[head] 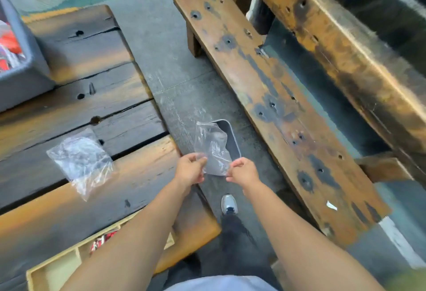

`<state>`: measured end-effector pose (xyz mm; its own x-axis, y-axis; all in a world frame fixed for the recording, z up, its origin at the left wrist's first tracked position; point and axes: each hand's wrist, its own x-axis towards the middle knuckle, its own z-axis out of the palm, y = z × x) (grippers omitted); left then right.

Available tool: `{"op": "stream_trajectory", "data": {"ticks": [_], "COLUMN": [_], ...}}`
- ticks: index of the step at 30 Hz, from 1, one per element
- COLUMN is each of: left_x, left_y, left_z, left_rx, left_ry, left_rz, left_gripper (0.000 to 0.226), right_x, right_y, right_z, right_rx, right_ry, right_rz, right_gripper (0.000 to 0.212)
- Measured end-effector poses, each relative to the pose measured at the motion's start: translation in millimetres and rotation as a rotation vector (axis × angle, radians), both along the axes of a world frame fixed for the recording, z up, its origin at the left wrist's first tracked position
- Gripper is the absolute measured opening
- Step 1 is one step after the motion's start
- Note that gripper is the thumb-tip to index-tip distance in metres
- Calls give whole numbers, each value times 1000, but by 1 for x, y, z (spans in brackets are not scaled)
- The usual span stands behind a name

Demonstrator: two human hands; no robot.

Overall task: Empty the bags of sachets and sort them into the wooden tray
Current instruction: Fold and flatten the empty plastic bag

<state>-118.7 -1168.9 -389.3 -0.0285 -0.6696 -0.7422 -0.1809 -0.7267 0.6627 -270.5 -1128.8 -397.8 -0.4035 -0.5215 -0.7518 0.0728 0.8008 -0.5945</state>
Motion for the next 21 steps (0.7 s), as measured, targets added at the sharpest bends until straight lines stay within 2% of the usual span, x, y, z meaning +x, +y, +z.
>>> {"op": "stream_trajectory", "data": {"ticks": [9,15,21], "left_x": [-121,-152,-151], "left_y": [-49,-78,-98], "left_z": [-102,-197,-282], "left_rx": [192,282,304], "left_ry": [-158,-280,-383], "left_rz": [13,0,13], "left_gripper": [10,8,17], "right_x": [-117,-134,-126], "right_y": [-55,-77,-84], "right_z": [-95,-194,-291], "right_rx": [179,309,421], "right_ry": [-68,-169,-303], "right_rz": [59,71,18], "right_gripper": [20,11,11]}}
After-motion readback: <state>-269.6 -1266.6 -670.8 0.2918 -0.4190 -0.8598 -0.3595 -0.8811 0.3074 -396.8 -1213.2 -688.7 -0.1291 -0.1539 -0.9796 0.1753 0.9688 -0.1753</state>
